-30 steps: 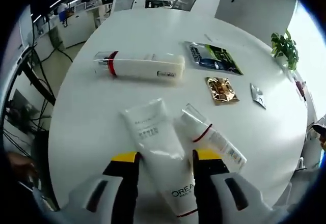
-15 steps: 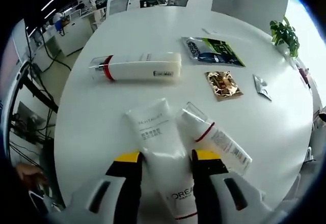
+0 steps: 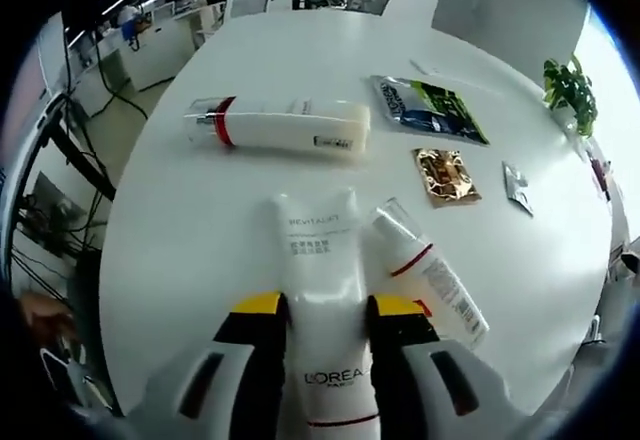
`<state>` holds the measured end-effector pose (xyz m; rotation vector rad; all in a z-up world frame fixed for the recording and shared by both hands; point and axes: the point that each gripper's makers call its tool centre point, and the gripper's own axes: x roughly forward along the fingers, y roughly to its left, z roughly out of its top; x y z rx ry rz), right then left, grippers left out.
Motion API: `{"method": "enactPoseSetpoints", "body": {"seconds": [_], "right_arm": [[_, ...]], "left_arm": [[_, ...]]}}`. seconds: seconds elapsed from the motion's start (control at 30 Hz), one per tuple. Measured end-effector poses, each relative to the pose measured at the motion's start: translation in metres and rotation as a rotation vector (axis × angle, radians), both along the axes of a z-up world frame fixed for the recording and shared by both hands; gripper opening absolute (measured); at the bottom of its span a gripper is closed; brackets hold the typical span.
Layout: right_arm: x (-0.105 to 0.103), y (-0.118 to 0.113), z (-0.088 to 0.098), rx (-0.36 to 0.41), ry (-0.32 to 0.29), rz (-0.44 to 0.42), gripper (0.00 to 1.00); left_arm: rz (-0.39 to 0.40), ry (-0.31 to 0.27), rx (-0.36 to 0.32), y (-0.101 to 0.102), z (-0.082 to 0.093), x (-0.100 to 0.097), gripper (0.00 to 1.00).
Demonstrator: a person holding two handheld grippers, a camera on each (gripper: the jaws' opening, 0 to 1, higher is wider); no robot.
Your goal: Arrange the skincare products in the storage area until every visible bottle or jar stands upright without overlapping.
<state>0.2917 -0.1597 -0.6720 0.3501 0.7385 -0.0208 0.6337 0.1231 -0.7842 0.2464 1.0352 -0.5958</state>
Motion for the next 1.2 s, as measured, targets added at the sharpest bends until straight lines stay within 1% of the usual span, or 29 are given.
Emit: {"method": "enactPoseSetpoints", "body": {"seconds": [0.13, 0.23, 0.37, 0.6, 0.9, 1.0, 1.2], "right_arm": [[0.002, -0.001, 0.004, 0.004, -0.021, -0.009, 0.95], [0.005, -0.001, 0.006, 0.012, -0.03, -0.012, 0.95], [0.006, 0.002, 0.007, 0.008, -0.027, 0.003, 0.95], [0.007, 0.006, 0.01, 0.006, -0.036, 0.014, 0.95], [0.005, 0.01, 0.014, 0.006, -0.049, 0.016, 0.95], [0.005, 0.012, 0.015, 0.007, -0.054, 0.021, 0.95], [0.007, 0.015, 0.019, 0.005, -0.066, 0.03, 0.95]], "left_arm": [[0.009, 0.001, -0.015, 0.0, 0.003, -0.001, 0.31], [0.014, -0.018, -0.034, 0.001, 0.009, -0.001, 0.31], [0.005, -0.035, -0.047, 0.0, 0.016, -0.003, 0.31], [-0.02, -0.093, -0.078, 0.0, 0.029, -0.005, 0.31], [-0.041, -0.153, -0.109, 0.001, 0.046, -0.011, 0.3], [-0.05, -0.191, -0.119, 0.0, 0.052, -0.011, 0.3], [-0.041, -0.224, -0.139, 0.001, 0.06, -0.013, 0.3]]}}
